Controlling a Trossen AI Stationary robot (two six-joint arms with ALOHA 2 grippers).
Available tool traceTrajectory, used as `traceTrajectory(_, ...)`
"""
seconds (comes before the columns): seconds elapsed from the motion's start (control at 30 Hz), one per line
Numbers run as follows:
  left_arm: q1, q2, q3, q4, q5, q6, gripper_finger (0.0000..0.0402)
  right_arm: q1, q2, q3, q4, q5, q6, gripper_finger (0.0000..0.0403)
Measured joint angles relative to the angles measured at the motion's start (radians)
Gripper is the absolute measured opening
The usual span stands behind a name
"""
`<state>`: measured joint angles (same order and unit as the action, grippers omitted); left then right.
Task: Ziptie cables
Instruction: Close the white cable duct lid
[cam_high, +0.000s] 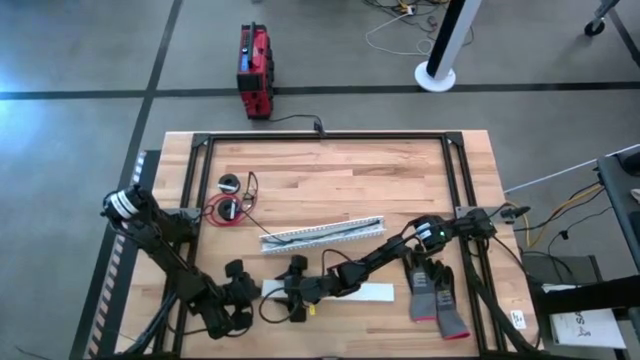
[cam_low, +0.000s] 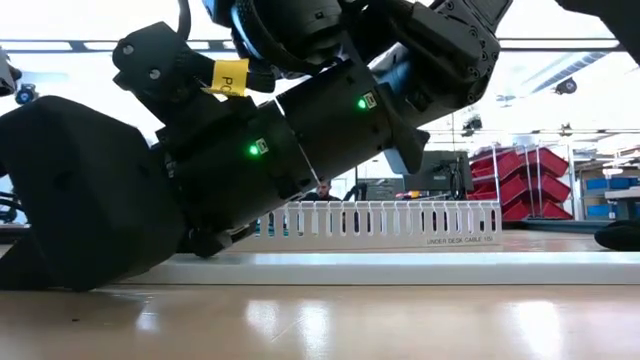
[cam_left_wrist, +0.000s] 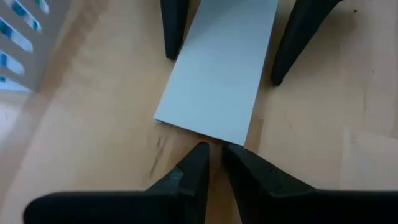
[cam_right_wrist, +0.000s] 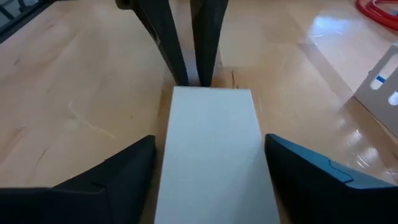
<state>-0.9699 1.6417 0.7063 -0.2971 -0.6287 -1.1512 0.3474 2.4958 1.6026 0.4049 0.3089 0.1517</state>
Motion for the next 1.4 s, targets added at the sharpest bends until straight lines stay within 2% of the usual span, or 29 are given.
traceTrajectory(0.1,0.002,0.000,0.010,0.023,-0.060,0.045,0.0047,-0.001,0.013,0.000,-0.004,0.005,0.005,0.0256)
traceTrajectory(0.23,0.000,-0.007,0.028,0.017,-0.077,0.093,0.0047,-0.001,0.030,0.000,0.007,0.011,0.012,0.0220)
traceTrajectory(0.4,-0.003,-0.056,0.052,-0.026,-0.100,0.122,0.0042,-0.001,0.030,0.000,-0.002,0.008,0.009,0.0220)
traceTrajectory(0.53,-0.005,-0.107,0.046,-0.100,-0.158,0.120,0.0034,-0.001,0.017,0.003,-0.004,0.003,-0.015,0.0220)
traceTrajectory(0.87,-0.003,-0.139,-0.093,-0.140,-0.174,-0.050,0.0037,-0.003,-0.090,0.006,-0.168,0.003,-0.110,0.0220)
traceTrajectory(1.1,0.003,-0.139,-0.144,-0.136,-0.180,-0.089,0.0071,-0.018,-0.216,0.005,-0.337,0.013,-0.174,0.0220)
traceTrajectory(1.27,0.030,-0.139,-0.177,-0.137,-0.235,-0.094,0.0117,-0.042,-0.295,0.005,-0.409,0.013,-0.219,0.0220)
traceTrajectory(1.4,0.056,-0.140,-0.197,-0.137,-0.321,-0.088,0.0162,-0.053,-0.348,0.006,-0.449,0.046,-0.245,0.0220)
